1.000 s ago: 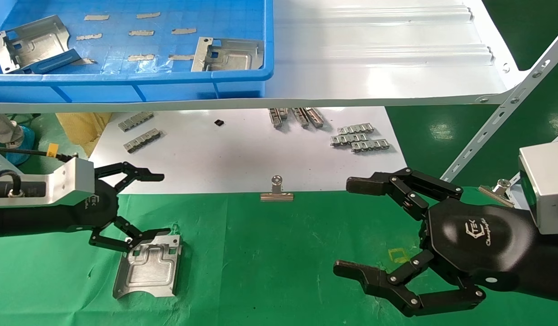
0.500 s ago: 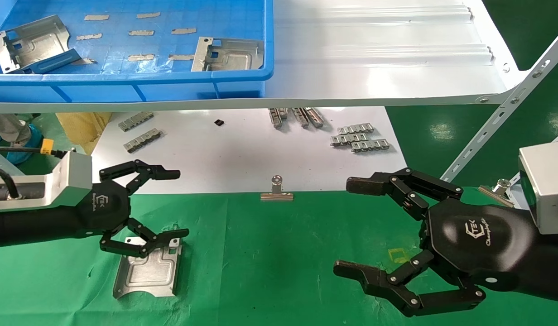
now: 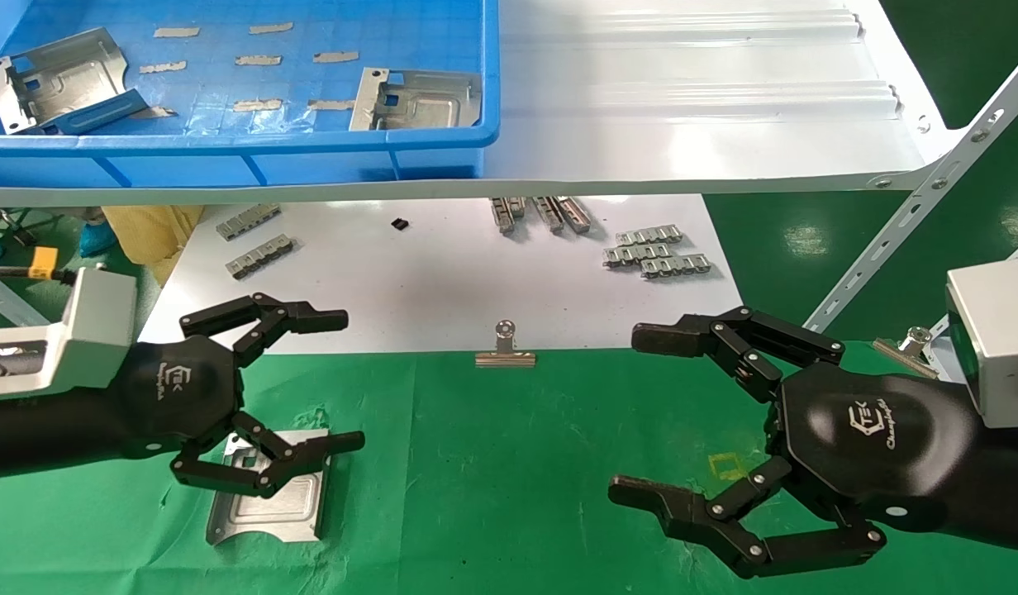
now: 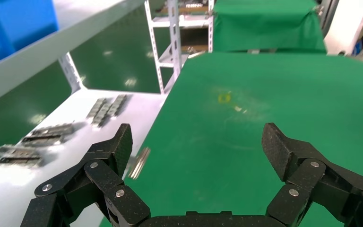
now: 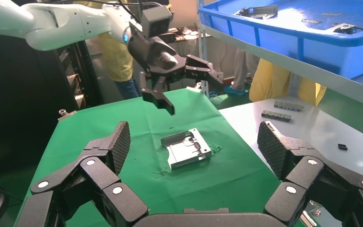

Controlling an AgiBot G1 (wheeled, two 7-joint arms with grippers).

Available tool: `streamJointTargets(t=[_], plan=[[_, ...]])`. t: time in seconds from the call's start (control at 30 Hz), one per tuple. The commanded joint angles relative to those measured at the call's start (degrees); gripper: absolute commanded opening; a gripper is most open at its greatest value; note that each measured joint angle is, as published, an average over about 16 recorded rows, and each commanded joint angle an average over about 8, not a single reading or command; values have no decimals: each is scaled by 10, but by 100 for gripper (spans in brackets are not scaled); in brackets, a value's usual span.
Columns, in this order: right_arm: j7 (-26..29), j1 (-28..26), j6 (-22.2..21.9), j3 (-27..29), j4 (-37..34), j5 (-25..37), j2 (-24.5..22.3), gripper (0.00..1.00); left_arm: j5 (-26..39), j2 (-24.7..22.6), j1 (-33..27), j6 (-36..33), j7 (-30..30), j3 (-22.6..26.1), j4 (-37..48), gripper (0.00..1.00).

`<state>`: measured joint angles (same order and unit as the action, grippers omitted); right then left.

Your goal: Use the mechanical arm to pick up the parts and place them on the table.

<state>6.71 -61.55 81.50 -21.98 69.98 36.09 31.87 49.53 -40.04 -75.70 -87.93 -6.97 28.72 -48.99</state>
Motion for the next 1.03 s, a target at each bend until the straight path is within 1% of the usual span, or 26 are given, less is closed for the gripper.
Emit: streamJointTargets(t=[0.03,0.7,0.9,1.03], plan=[[0,0,0,0,0,0,0,100,-7,5,13,2,16,-12,-22,100],[0,0,0,0,0,0,0,100,-75,49,137,21,171,-123,-239,100],[0,0,0,0,0,0,0,100,-84,54,153,24,186,-138,-266,100],[0,0,0,0,0,0,0,100,-84,54,153,24,184,-137,-264,100]])
